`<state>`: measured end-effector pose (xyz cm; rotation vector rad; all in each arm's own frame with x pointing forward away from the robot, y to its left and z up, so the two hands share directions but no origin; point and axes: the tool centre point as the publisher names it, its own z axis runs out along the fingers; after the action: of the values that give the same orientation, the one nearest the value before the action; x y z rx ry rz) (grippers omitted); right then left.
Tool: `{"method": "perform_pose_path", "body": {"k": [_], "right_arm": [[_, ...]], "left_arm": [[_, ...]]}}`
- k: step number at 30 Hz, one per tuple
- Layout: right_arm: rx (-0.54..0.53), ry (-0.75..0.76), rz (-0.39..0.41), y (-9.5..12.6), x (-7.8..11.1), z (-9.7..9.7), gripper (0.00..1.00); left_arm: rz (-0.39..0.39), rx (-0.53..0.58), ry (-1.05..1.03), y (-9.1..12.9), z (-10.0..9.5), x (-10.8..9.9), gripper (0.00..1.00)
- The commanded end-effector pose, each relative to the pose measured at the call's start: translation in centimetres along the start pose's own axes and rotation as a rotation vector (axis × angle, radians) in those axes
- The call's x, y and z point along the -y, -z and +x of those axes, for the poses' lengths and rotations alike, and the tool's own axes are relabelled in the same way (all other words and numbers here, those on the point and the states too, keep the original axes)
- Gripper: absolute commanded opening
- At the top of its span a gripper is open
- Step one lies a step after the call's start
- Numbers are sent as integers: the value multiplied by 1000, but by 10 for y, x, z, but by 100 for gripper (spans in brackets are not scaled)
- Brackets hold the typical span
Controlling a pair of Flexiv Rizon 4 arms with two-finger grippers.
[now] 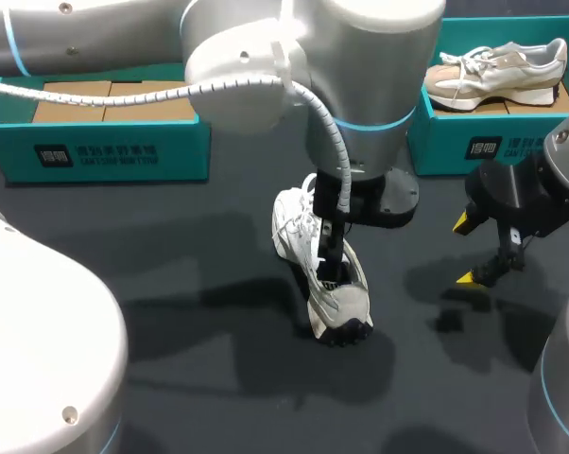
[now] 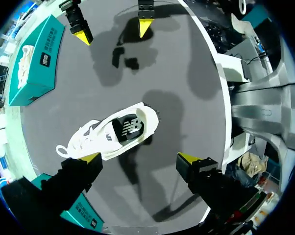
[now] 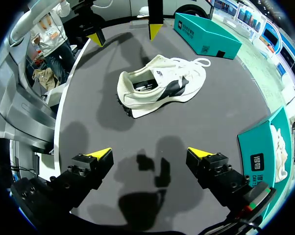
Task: Take the shoe out of the shoebox, open the shoe tongue, remove and reinsert the insole, then place the shoe into the shoebox
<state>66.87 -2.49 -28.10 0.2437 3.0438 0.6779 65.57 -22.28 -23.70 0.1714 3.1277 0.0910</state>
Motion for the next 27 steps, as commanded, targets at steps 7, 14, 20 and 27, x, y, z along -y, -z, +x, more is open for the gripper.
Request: {"method": "perform_pose_path", "body": {"k": [7, 14, 20, 27], "right_arm": [[3, 0, 2, -1, 0, 1, 100], [3, 0, 2, -1, 0, 1, 100], [3, 0, 2, -1, 0, 1, 100], [3, 0, 2, -1, 0, 1, 100]], "left_arm": [[8, -53, 156, -3, -4, 5, 100], [55, -79, 335, -28, 2, 14, 100], [101, -71, 447, -41, 16, 15, 100], [166, -17, 429, -63, 29, 21, 100]]}}
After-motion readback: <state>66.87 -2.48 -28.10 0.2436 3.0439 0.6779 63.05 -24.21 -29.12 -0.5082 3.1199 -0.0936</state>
